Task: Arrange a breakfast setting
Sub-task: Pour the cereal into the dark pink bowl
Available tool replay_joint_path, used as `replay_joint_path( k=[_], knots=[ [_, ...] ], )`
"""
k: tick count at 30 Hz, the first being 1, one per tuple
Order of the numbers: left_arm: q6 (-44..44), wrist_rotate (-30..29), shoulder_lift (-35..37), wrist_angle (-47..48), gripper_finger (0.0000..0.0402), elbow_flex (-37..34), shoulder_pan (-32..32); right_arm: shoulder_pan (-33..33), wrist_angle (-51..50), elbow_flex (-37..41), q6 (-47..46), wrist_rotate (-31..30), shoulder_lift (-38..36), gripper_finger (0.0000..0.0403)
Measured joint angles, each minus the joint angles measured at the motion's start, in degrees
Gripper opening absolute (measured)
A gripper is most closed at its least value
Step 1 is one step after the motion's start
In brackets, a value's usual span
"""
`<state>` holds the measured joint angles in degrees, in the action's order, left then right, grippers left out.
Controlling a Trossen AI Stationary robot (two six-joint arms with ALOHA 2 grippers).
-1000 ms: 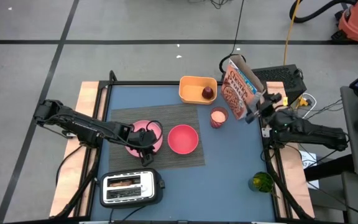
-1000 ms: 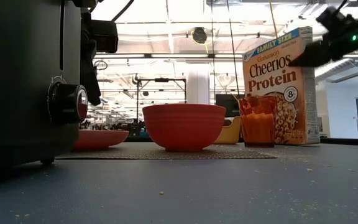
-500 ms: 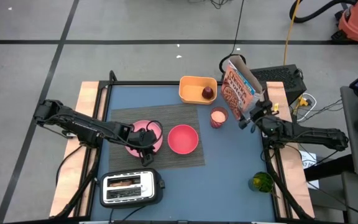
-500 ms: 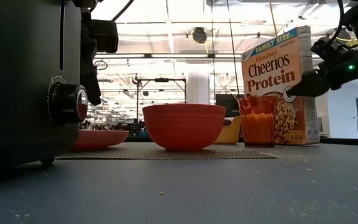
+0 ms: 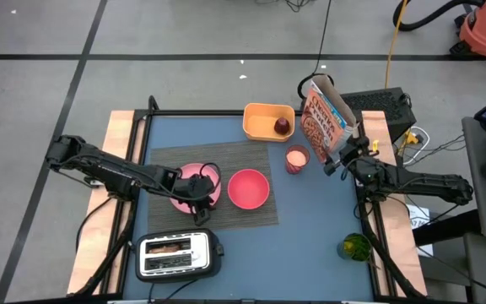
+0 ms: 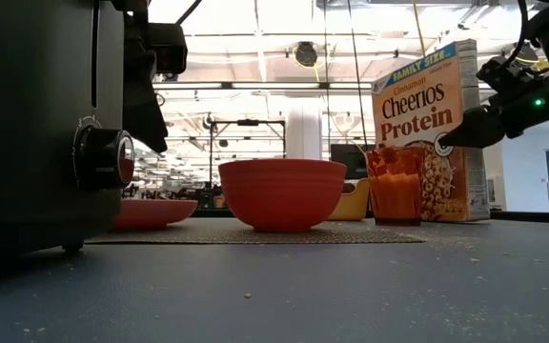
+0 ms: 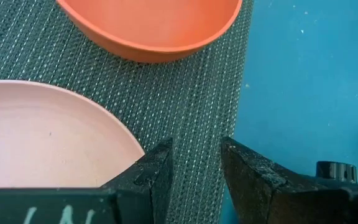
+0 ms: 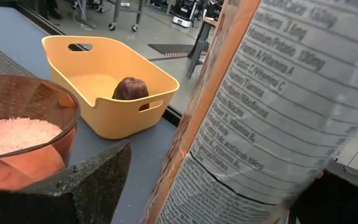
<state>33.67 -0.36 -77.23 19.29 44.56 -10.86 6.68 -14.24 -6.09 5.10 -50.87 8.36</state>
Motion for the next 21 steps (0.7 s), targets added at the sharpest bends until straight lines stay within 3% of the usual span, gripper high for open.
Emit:
replay_joint_path(
  k=[14, 21],
  knots=[
    [-0.68, -2.66, 0.00, -2.81, 0.0141, -0.02, -0.01, 0.02, -0.14, 0.09, -3.41, -0.09, 0.00, 0.0371],
    [-2.12, -2.73, 0.00, -6.63, 0.0141, -0.02, 0.00, 0.02, -0.15, 0.10, -3.43, -0.07, 0.00, 0.0316]
  ],
)
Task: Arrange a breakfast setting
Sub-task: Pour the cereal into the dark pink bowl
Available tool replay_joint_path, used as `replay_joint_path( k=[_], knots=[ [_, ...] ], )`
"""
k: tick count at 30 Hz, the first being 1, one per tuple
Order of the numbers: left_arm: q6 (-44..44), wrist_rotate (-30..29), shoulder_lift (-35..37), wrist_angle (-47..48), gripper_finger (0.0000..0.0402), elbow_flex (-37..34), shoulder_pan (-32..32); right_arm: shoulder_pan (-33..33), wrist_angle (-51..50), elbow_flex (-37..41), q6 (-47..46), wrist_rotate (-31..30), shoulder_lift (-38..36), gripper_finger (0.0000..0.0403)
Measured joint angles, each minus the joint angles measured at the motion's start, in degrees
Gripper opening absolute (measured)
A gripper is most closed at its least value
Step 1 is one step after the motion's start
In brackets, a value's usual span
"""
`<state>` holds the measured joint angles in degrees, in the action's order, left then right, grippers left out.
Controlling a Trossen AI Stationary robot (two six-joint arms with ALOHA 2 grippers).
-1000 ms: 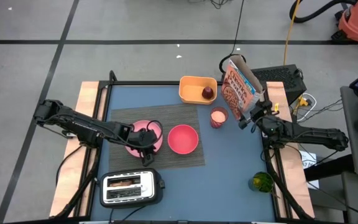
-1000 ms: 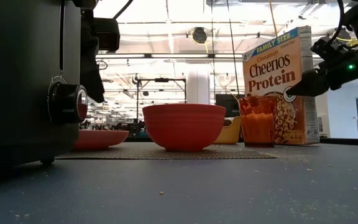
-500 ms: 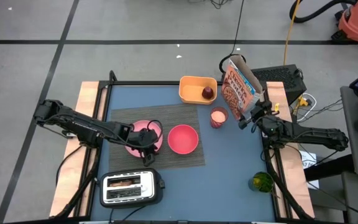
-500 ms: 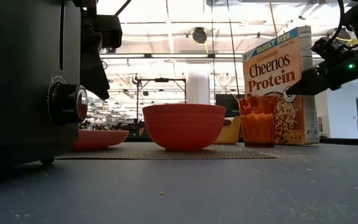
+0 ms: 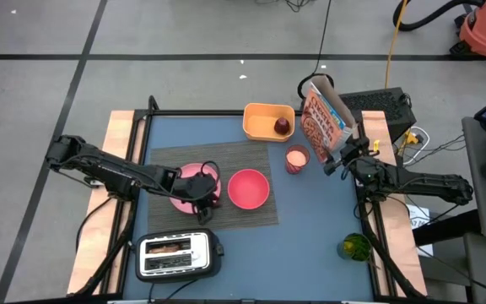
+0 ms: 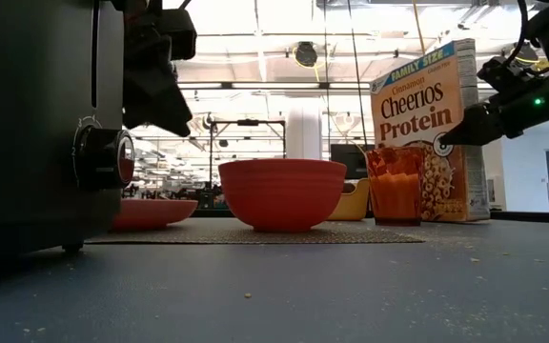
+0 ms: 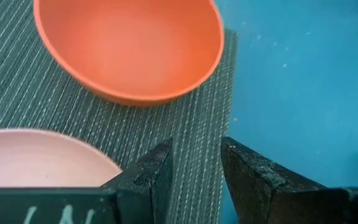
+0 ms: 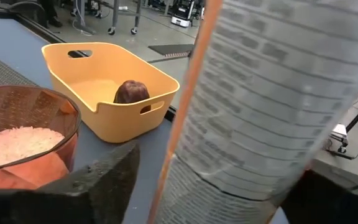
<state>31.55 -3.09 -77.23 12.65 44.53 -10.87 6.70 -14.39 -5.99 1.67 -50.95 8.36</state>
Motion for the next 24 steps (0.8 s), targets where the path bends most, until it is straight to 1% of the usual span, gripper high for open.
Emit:
replay_joint_path(
  k=[7, 12, 18, 24],
  knots=[
    [0.00, -0.02, -0.01, -0.98, 0.0141, 0.00, -0.01, 0.00, 0.65, 0.01, 0.17, 0.01, 0.00, 0.0233],
    [0.00, -0.04, -0.01, -0.99, 0.0141, 0.00, 0.00, 0.00, 7.08, 0.08, 4.17, 0.01, 0.02, 0.0178],
    [0.00, -0.04, 0.00, -0.97, 0.0141, 0.00, -0.01, 0.00, 13.15, 0.49, 10.30, 0.06, 0.04, 0.0122],
    [-0.02, -0.06, -0.01, -0.99, 0.0141, 0.00, -0.01, 0.00, 13.96, 0.47, 11.04, 0.03, 0.02, 0.0072]
  ],
)
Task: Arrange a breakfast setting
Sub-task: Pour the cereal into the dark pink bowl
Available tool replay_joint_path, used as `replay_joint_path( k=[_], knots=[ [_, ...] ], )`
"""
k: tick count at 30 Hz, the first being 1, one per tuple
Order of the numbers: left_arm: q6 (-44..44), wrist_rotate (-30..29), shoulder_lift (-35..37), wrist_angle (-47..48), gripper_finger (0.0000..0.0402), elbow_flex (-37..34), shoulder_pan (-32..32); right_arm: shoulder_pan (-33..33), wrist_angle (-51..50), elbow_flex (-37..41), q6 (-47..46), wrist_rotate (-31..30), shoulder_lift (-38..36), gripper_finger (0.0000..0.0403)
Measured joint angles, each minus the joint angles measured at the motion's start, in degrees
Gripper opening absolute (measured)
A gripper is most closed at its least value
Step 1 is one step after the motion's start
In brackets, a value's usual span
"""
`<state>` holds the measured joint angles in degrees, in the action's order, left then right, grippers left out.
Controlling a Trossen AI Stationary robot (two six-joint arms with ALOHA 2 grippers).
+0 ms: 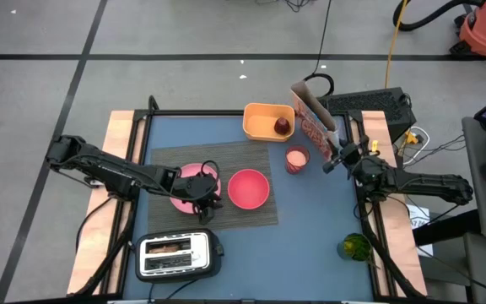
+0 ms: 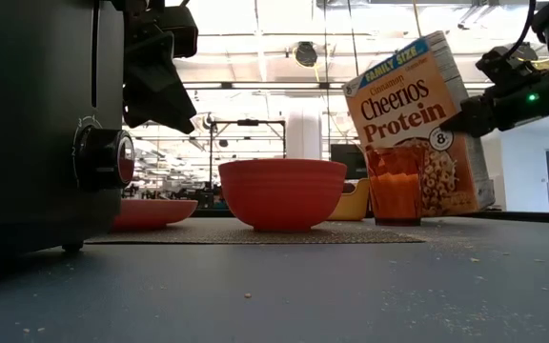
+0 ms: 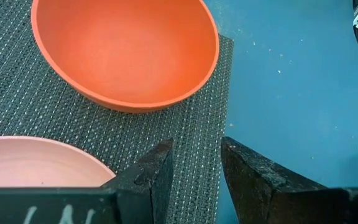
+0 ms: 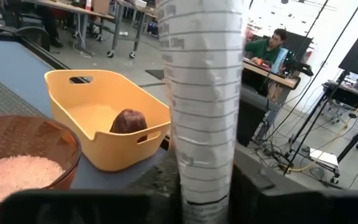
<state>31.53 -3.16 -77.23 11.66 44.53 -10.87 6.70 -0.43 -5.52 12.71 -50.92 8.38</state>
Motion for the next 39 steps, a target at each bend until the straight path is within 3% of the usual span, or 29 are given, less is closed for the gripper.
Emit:
replay_joint_path(
  k=[10, 20, 29, 39],
  knots=[
    [0.01, 0.00, 0.00, 0.00, 0.0141, 0.00, 0.00, 0.00, 8.63, -0.22, 5.46, -0.02, 0.00, 0.0005],
    [-0.16, -0.19, 0.00, -0.81, 0.0141, 0.00, 0.00, 0.00, 22.56, -0.33, 13.41, -0.09, 0.00, 0.0003],
    [-8.16, -7.50, 0.00, -11.31, 0.0141, 0.00, 0.02, -0.02, 32.90, -0.42, 16.90, 0.10, 0.00, 0.0002],
    [-13.85, -12.61, 0.00, -20.99, 0.0141, 0.00, 1.46, -0.07, 36.18, -0.42, 12.50, 11.32, 0.00, 0.0001]
  ],
)
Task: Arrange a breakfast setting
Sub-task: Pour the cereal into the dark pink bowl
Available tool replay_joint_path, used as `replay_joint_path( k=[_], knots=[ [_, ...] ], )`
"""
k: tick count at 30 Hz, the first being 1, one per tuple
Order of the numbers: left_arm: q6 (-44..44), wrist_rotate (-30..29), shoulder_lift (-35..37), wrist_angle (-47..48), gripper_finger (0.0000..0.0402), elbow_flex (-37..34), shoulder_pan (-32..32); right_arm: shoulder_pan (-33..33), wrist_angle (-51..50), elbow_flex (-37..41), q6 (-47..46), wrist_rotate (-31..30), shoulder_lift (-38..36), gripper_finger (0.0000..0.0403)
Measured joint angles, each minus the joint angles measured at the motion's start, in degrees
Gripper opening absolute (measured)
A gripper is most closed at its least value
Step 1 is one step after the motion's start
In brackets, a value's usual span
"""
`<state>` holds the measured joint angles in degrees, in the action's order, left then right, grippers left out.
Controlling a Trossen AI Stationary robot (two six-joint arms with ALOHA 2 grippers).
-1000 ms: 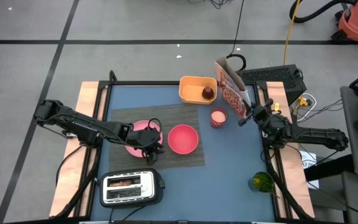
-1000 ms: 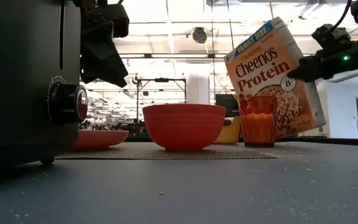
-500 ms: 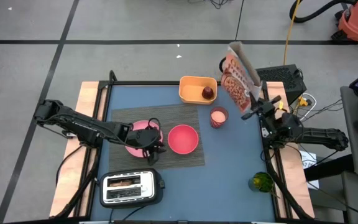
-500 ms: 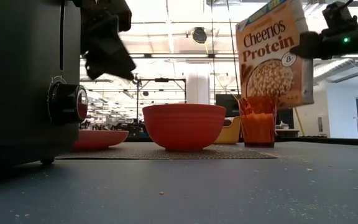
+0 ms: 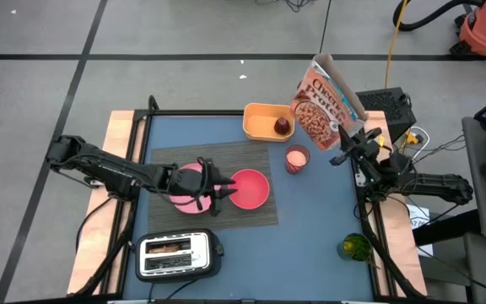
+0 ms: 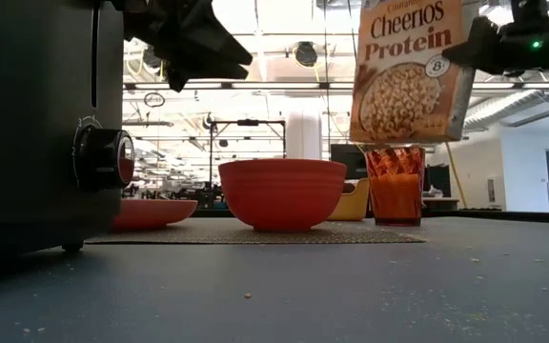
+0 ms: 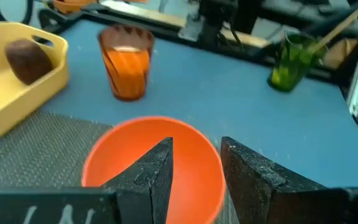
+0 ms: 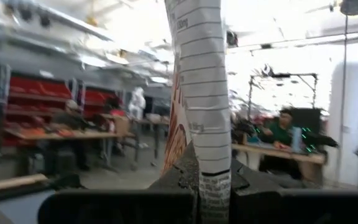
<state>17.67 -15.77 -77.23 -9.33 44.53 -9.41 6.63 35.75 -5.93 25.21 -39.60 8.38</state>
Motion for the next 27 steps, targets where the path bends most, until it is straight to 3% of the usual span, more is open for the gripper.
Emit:
replay_joint_path(
  k=[6, 14, 24, 27],
  knots=[
    [0.07, -0.03, 0.00, -2.80, 0.0141, 0.00, 2.92, 0.01, 5.08, 0.00, -1.85, 7.58, 0.00, 0.0001],
    [-6.37, -0.11, 0.00, -12.17, 0.0141, 0.00, 6.10, 0.00, 6.01, 0.00, -12.09, 18.83, 0.00, 0.0001],
    [-9.92, 0.01, 0.00, -21.98, 0.0141, 0.00, 9.07, 0.00, 5.91, 0.00, -18.55, 20.79, 0.02, 0.0001],
    [-10.08, 0.00, 0.00, -22.85, 0.0141, 0.00, 9.65, 0.02, 6.81, 0.00, -18.56, 23.79, 0.12, 0.0001]
  ],
)
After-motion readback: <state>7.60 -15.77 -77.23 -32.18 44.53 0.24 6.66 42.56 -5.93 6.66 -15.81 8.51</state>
